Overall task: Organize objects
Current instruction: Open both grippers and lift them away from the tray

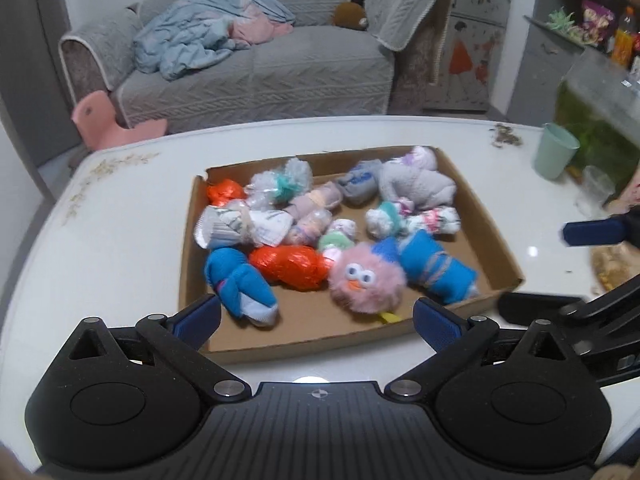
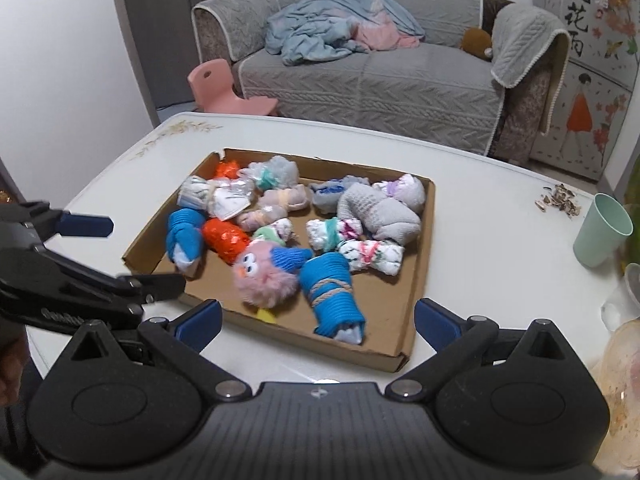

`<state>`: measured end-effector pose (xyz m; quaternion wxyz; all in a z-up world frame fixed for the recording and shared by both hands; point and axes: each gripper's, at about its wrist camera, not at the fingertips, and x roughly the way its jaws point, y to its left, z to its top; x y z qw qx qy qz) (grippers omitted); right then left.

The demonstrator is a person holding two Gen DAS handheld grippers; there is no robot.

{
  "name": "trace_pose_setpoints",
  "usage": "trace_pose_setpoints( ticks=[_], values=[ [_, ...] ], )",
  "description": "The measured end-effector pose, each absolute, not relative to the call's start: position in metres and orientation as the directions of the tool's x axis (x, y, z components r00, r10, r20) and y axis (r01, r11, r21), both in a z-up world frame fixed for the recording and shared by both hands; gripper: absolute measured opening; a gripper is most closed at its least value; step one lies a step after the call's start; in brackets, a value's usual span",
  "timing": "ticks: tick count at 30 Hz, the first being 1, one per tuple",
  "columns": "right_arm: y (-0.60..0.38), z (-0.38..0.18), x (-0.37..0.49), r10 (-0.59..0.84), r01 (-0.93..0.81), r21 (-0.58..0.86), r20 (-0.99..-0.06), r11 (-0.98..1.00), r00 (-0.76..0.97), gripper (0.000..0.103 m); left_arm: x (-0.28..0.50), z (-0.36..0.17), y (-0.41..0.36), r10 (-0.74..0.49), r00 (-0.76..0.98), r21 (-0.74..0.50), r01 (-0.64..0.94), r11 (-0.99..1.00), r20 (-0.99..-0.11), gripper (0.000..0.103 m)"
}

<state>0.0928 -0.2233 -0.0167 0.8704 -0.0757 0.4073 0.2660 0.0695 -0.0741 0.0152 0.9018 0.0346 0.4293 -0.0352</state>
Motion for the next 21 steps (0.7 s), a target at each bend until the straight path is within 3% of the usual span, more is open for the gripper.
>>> trace_pose_setpoints(
  ticks=[21],
  values=[
    [-0.216,-0.016,0.08,0.401,-0.53,0.065,-0.733,0.846,0.55,0.102,0.061,0.041,-0.051,-0.003,0.629,0.007,0.014,1.0,-0.777,0.103]
  ],
)
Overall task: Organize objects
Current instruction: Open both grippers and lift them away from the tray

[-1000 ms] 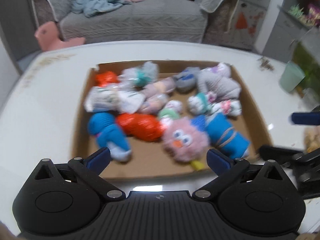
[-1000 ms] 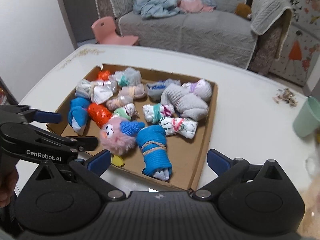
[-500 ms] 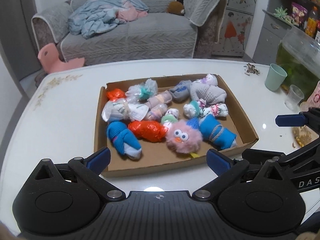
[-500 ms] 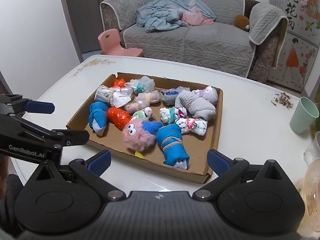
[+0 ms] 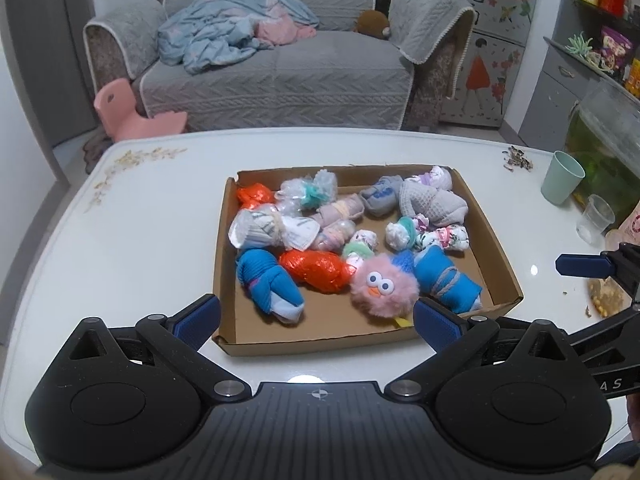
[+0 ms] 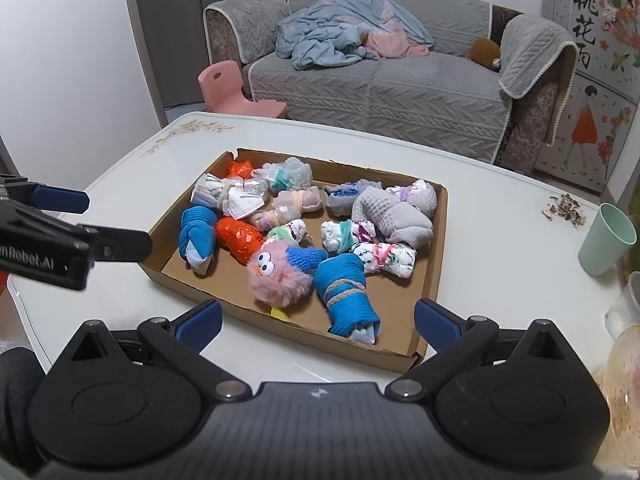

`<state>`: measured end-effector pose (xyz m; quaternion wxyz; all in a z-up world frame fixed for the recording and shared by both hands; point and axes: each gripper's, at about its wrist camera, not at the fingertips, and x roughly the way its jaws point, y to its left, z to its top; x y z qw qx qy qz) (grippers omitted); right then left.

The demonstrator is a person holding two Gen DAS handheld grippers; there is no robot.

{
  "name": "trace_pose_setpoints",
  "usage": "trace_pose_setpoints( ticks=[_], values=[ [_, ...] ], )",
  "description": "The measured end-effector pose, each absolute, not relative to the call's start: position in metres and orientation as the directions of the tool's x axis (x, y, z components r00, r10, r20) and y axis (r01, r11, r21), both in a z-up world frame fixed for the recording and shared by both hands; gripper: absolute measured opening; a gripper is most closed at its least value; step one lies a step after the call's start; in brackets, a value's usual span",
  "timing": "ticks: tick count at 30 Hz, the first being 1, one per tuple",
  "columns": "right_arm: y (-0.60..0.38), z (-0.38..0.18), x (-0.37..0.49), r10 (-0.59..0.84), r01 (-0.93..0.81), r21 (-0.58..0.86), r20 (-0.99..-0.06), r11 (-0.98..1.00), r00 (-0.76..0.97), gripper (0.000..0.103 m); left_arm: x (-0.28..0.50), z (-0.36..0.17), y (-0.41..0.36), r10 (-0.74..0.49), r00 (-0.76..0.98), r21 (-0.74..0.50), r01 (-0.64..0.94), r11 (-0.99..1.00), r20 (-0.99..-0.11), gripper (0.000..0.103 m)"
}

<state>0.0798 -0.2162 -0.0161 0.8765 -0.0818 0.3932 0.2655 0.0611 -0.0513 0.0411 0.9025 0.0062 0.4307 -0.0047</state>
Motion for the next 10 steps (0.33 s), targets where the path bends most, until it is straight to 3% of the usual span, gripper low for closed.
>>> trace_pose_setpoints(
  ticks=[10],
  values=[
    [-0.2142,-0.0177,0.0797,0.404,-0.538,0.062,-0.733,0.841,0.547,0.102,0.0605,0.0484,-0.0492,0.044,0.668,0.056,-0.003,0.998,-0.743,0.103]
  ],
)
